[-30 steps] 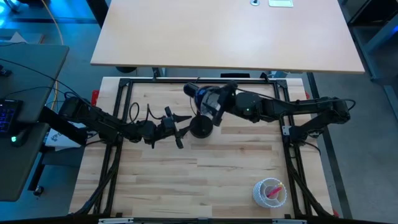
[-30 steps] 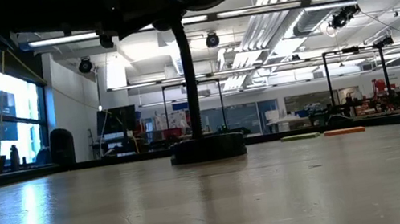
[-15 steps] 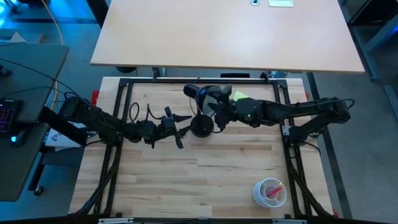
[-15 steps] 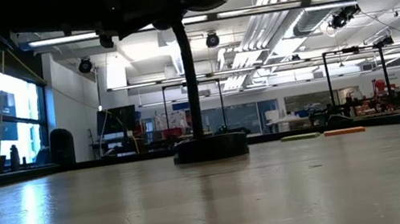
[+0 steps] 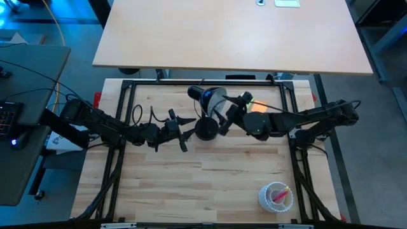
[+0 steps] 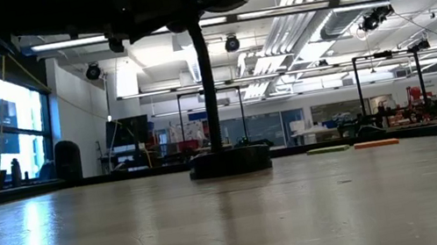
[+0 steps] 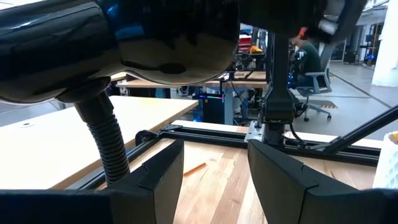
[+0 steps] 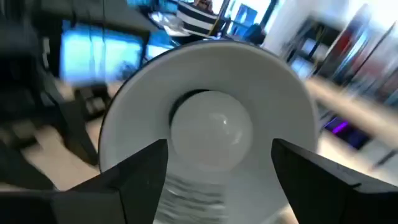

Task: Screw lightbulb
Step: Remove the white lightbulb from the black lamp

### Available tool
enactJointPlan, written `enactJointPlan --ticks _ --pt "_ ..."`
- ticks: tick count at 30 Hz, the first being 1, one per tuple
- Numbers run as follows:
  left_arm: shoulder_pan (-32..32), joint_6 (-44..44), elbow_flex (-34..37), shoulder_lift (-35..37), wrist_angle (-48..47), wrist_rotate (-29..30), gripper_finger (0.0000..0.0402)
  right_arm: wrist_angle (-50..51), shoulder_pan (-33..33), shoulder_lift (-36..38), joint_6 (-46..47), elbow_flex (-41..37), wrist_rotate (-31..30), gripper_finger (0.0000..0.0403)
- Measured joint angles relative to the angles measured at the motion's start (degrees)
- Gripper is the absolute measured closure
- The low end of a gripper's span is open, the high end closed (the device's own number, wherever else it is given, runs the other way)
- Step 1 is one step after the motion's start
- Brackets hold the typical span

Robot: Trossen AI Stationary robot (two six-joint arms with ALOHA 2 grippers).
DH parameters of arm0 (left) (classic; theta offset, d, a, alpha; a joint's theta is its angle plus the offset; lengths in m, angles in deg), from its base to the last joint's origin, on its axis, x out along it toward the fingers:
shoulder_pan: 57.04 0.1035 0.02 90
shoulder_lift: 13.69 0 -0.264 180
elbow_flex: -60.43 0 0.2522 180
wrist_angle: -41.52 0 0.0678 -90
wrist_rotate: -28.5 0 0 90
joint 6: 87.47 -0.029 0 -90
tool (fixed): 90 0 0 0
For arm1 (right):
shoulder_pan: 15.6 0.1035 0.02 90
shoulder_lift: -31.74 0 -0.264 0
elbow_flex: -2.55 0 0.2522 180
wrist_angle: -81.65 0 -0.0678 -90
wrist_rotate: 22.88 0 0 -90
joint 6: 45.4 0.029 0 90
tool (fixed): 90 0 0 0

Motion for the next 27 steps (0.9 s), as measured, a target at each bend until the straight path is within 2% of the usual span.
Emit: enactJointPlan --ticks 3,6,11,14,19,27 --pt "0.00 -0.02 -0.02 0.00 0.00 0.00 0.0229 0.64 -2.67 0.00 15.07 0.00 5.22 0.0119" --pt "-0.02 -0.02 0.00 0.00 0.00 0.00 0.0229 2.25 -5.99 0.00 25.89 0.00 10.55 0.0119" --pt "0.00 -0.04 0.00 0.00 0.00 0.00 0.0229 2.71 -11.19 0.00 32.26 0.00 22.28 0.0119" --pt "-0.01 -0.04 0.00 0.00 0.00 0.00 0.0229 2.35 -13.29 0.00 32.72 0.00 25.18 0.0119" --pt "0.00 -0.04 0.00 0.00 0.00 0.00 0.0229 2.08 -15.06 0.02 23.26 0.00 26.62 0.0119" --pt "0.00 -0.07 -0.01 0.00 -0.02 0.02 0.0229 1.85 -14.11 0.03 -9.12 0.00 26.03 0.0119"
